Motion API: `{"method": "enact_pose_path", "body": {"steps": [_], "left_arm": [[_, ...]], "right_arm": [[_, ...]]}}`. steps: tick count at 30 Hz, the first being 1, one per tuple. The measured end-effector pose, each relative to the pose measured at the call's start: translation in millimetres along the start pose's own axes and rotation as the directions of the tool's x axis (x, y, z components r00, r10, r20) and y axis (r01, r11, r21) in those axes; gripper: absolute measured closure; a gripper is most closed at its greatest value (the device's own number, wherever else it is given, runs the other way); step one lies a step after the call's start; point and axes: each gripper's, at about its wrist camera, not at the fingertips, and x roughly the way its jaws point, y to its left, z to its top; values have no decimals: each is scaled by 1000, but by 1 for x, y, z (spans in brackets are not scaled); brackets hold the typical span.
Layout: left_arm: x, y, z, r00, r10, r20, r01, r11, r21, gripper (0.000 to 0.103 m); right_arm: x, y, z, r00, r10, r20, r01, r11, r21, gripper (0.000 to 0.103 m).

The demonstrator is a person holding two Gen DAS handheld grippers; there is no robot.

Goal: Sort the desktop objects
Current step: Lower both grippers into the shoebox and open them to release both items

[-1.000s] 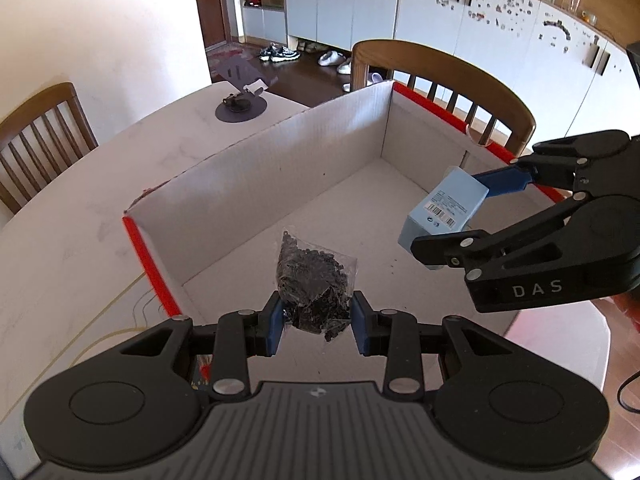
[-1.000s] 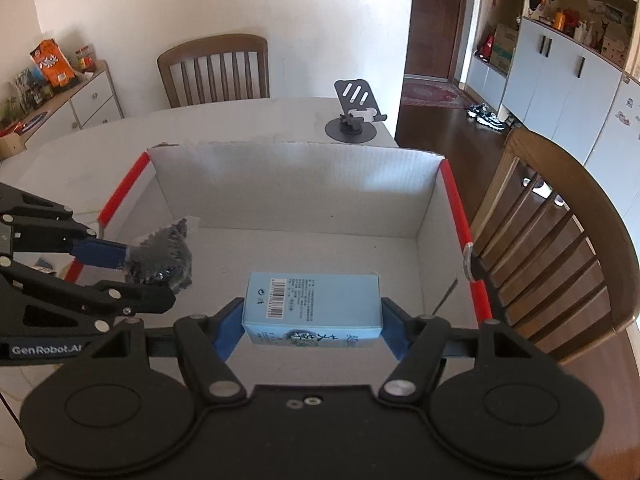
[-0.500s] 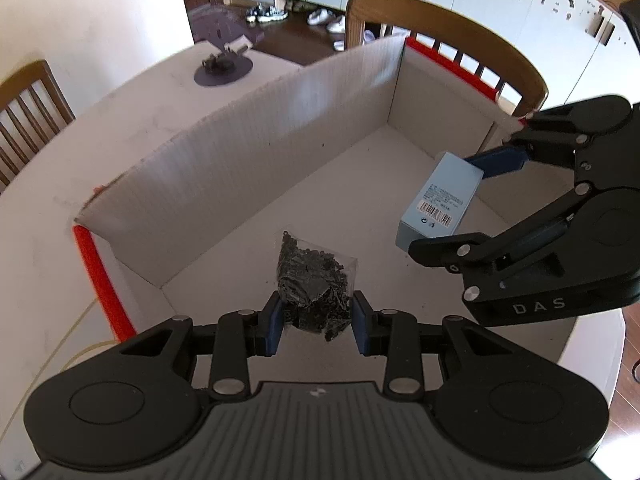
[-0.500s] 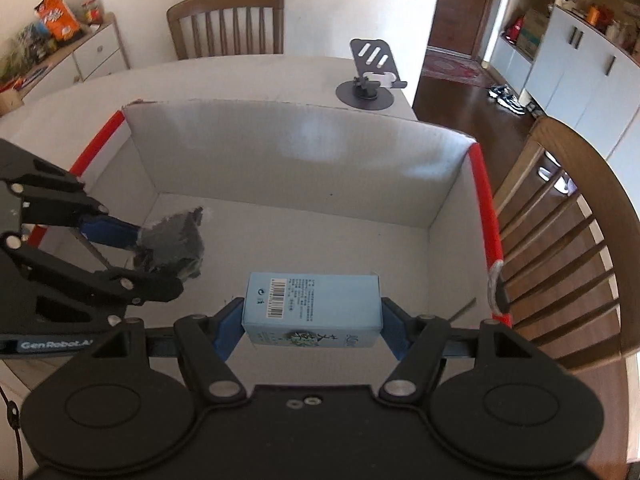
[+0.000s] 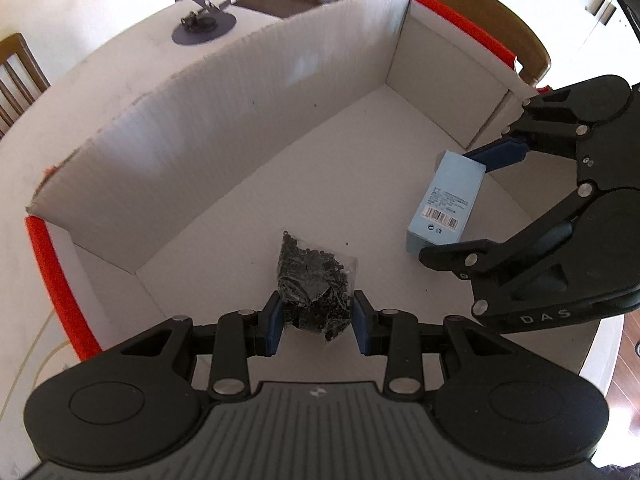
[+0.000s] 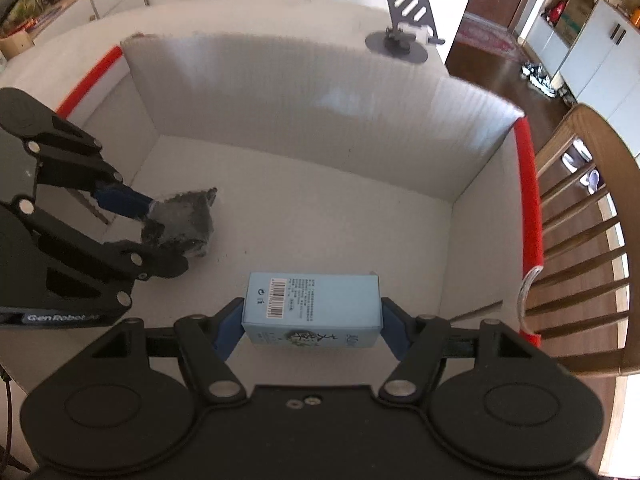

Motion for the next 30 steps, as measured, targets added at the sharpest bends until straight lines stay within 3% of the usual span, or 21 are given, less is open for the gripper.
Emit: {"method": "enact_pose_path", "body": {"steps": [10, 16, 24, 30], "left_arm": [[3, 2, 0, 999, -21, -42, 21, 1000, 5, 69], [2, -3, -2, 998, -27, -59, 28, 999, 21, 68], [-9, -3, -7, 999, -23, -22, 24, 999, 29, 49], [-22, -5, -6, 999, -48, 11, 48, 999, 26, 40]], "right_arm": [[11, 4, 4, 998, 5, -58, -6, 1000, -14, 33], [10, 5, 5, 999, 10, -48, -11, 1000, -20, 27], [5, 1, 1, 999, 46, -24, -47, 998, -32, 26], [-15, 2, -3, 997, 73, 16, -72, 995, -73, 18]]}}
